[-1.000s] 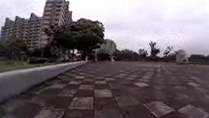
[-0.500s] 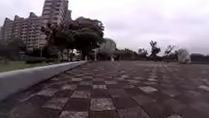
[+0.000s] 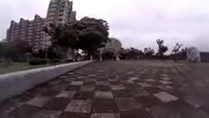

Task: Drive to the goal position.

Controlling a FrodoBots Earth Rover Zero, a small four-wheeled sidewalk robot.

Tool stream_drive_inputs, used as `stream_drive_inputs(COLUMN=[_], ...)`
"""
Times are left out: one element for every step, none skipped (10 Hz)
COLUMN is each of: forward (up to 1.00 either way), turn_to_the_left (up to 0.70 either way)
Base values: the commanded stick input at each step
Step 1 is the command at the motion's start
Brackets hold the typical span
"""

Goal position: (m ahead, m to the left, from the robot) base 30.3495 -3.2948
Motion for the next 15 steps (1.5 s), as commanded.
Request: stream_drive_inputs(forward=[1.0, 1.0, 1.0, 1.0, 1.0, 1.0, 1.0, 1.0, 1.0, 1.0, 1.0, 1.0, 1.0, 1.0, 1.0], turn_to_the_left=[0.0, 0.0, 0.0, 0.0, 0.0, 0.0, 0.0, 0.0, 0.0, 0.0, 0.0, 0.0, 0.0, 0.0, 0.0])
